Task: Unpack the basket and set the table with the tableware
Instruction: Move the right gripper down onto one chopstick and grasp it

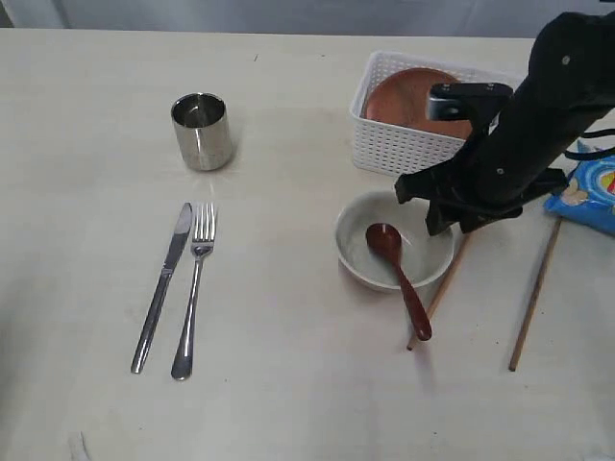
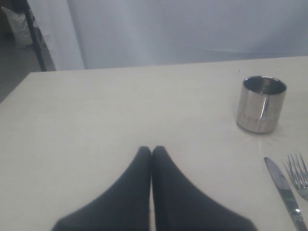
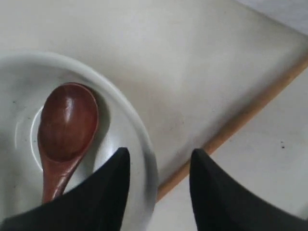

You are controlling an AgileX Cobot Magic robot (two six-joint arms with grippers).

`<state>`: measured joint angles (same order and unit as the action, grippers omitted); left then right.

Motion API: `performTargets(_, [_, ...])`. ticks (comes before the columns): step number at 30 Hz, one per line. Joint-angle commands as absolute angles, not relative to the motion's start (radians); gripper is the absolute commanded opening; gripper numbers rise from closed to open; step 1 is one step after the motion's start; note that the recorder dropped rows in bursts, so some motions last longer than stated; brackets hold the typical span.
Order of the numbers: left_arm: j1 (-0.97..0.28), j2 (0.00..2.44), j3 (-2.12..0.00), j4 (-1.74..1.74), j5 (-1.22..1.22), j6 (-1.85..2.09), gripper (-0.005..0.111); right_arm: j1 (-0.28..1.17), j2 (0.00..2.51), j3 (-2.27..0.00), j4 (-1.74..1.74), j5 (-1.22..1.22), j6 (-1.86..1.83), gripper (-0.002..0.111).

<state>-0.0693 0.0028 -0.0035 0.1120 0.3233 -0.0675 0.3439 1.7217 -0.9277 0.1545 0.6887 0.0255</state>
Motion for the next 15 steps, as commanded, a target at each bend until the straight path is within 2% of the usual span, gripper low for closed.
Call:
performTargets(1, [-0.067,0.0,0.0,0.101,0.323,-0.068,0.0,0.345,1.749,-0.932,0.211,0.689,-0.026,0.035])
performTargets(4, [-0.067,0.0,0.0,0.101,0.323,-0.068,0.0,0.362,1.747,-0.932,0.283,0.689,-0.103,0.023])
performTargets(8, [-0.067,0.0,0.0,0.101,0.323,-0.068,0.0,0.416,1.747,-0.932,0.307,0.689,-0.128,-0.001])
performTargets(15, [-0.067,0.0,0.0,0.101,0.323,-0.068,0.0,0.507,1.747,-0.932,0.335,0.71,-0.128,0.0])
